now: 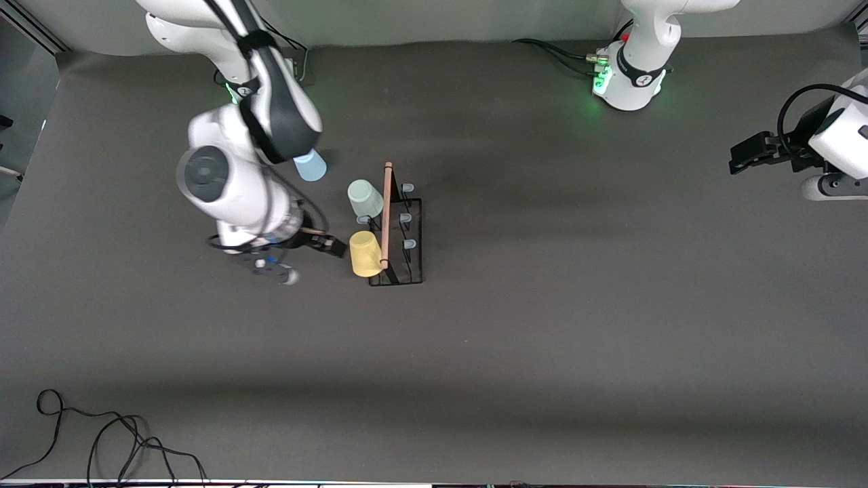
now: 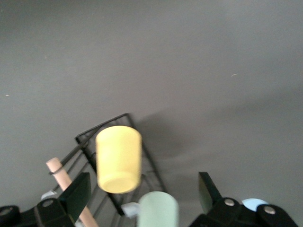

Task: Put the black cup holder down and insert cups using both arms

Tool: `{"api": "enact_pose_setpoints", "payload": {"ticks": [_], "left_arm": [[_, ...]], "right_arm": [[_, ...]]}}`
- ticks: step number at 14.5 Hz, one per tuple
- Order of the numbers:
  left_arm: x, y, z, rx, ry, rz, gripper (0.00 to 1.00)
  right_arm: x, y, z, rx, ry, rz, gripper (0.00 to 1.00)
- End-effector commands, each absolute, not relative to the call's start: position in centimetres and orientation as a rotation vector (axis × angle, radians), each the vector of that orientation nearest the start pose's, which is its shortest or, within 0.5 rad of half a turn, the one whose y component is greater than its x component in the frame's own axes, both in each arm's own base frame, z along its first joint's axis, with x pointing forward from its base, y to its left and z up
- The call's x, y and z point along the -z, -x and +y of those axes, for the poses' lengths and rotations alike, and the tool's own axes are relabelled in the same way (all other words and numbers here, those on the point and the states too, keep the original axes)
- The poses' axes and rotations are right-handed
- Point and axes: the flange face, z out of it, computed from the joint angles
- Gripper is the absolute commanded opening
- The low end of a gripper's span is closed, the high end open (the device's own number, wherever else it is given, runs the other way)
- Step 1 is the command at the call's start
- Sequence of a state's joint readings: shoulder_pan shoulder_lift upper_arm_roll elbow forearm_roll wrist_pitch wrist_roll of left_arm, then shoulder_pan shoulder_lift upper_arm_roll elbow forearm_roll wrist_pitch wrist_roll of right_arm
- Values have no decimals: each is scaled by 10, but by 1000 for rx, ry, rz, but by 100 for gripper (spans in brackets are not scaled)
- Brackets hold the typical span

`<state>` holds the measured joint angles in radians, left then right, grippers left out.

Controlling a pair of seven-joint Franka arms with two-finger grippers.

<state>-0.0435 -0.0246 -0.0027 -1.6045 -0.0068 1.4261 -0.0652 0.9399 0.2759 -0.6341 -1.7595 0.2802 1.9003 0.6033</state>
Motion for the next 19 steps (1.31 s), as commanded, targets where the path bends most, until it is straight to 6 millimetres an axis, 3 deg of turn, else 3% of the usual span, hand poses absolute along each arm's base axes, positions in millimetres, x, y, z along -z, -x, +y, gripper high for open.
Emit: {"api": "enact_pose_setpoints", "payload": {"ticks": [1, 6, 9, 12, 19], "left_arm": [[-611, -528, -25, -228, 3124, -15, 100], [-612, -528, -24, -228, 3125, -17, 100], [-612, -528, -24, -223, 3125, -17, 100], [-612, -528, -24, -221, 3125, -17, 100], [-615, -533, -25, -156, 3134, -14, 100]], "right_arm": [[-503, -575, 168, -262, 3047, 456, 100], [-601, -566, 63, -307, 3049, 313, 100], [-638, -560, 20, -252, 3148, 115, 100], [-633, -559, -5, -285, 3201, 8, 100], [-627, -559, -4, -297, 3195, 2, 100]]}}
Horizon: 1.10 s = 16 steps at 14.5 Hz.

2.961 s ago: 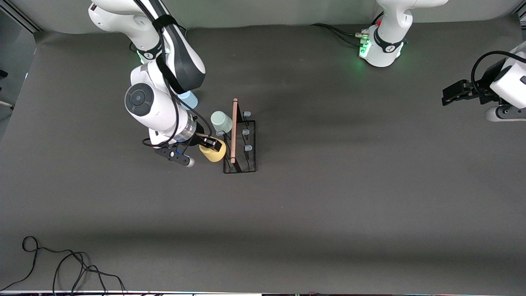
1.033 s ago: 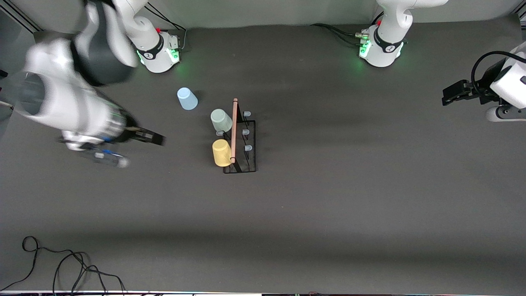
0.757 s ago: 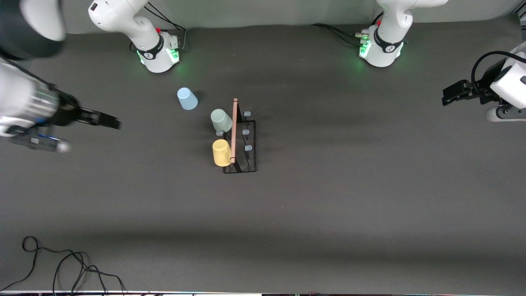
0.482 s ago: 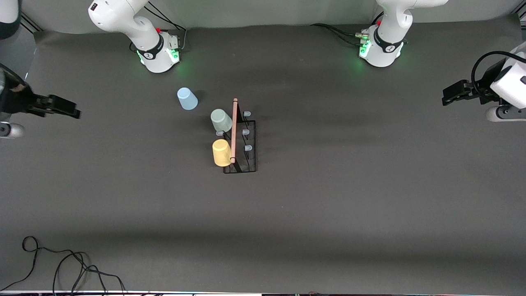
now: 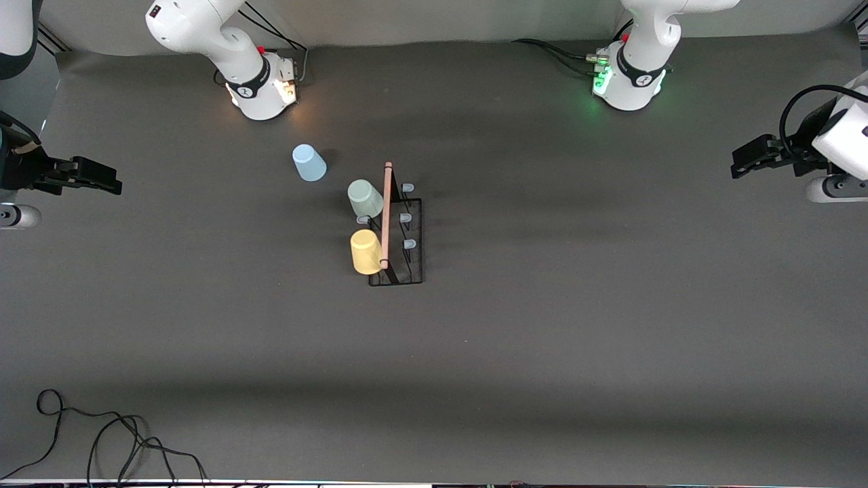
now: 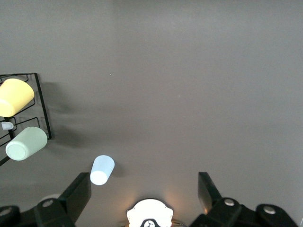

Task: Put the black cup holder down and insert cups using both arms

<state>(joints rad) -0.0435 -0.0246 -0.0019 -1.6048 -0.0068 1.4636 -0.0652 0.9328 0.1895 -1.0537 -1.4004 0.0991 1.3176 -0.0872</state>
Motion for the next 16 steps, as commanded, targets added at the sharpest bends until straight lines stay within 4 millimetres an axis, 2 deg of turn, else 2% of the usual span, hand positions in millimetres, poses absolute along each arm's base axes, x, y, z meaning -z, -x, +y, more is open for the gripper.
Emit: {"api": "enact_pose_setpoints", "payload": {"ticks": [1, 2, 3, 4, 5, 6, 7, 10, 14, 16], "left_arm": [[-615, -533, -25, -156, 3134, -14, 100], [-614, -533, -25, -159, 3134, -7, 100], [-615, -533, -25, -156, 3135, -7, 100], [-615, -533, -25, -156, 3135, -5, 100], [-615, -532, -25, -159, 3135, -5, 100], [-614, -532, -25, -166, 3134, -5, 100], [-614, -532, -25, -168, 3134, -5, 100], [-613, -532, -25, -176, 3133, -5, 100], [-613, -532, -24, -175, 3130, -5, 100], [-613, -532, -25, -176, 3133, -5, 100]], "right_arm": [[-627, -559, -4, -300, 3196, 2, 100], [-625, -559, -3, -303, 3195, -2, 100], [-623, -560, -13, -311, 3188, 22, 100], [-620, -563, -9, -319, 3175, -5, 100], [-617, -564, -18, -325, 3154, -5, 100], [-618, -563, -19, -322, 3142, -26, 100], [-626, -558, -23, -309, 3170, -46, 100], [-621, -549, -29, -294, 3175, -69, 100], [-608, -527, -38, -118, 3171, -74, 100], [-611, -527, -30, -110, 3174, -96, 100]]}}
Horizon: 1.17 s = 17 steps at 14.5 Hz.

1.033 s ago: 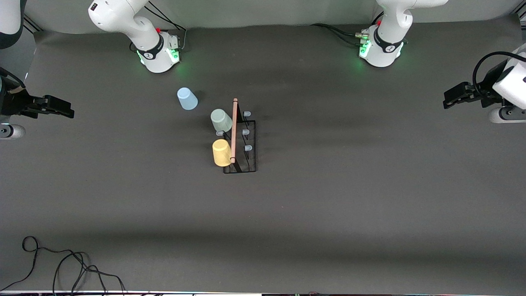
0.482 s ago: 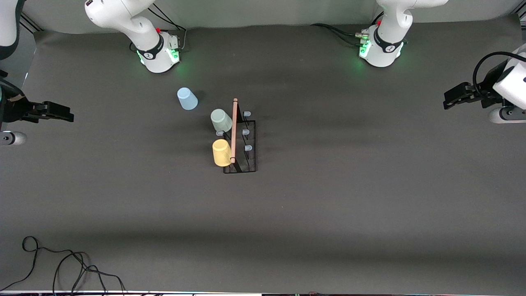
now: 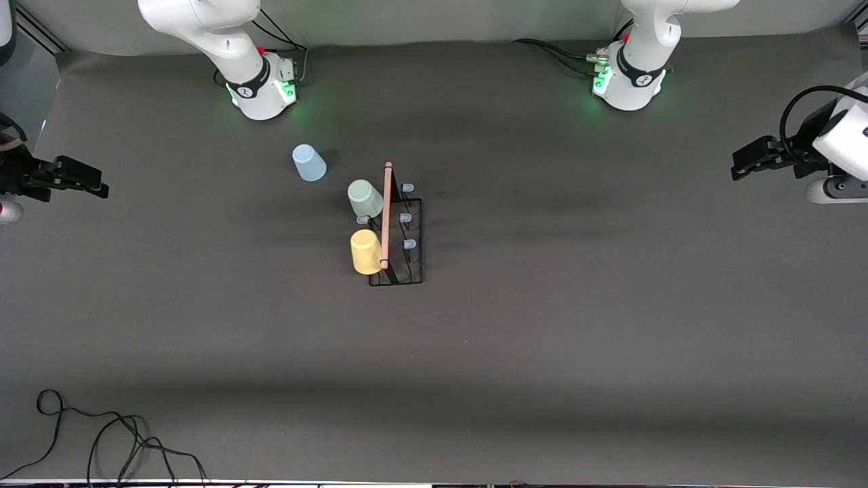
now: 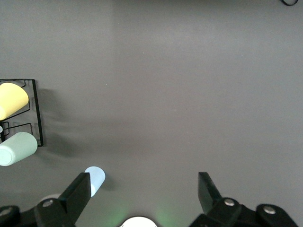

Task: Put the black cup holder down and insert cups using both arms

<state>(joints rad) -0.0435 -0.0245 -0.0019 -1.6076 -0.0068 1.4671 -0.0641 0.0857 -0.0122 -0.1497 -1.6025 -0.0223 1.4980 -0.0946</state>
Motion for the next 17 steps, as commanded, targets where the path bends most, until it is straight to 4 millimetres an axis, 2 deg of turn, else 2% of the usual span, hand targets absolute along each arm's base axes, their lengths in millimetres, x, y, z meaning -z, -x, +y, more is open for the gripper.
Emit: {"api": "enact_pose_setpoints", "payload": {"ticks": [1, 11, 15, 17], "left_arm": [[-613, -532, -25, -176, 3133, -5, 100], [-613, -532, -25, -176, 3133, -5, 100], [-613, -532, -25, -176, 3133, -5, 100], [-613, -532, -25, -178, 3133, -5, 100]], "right_arm": [[-613, -526, -30, -107, 3175, -93, 100], [-610, -527, -28, -124, 3170, -100, 100], [-609, -529, -22, -123, 3171, -108, 100], [-608, -528, -26, -126, 3171, -98, 100]]}}
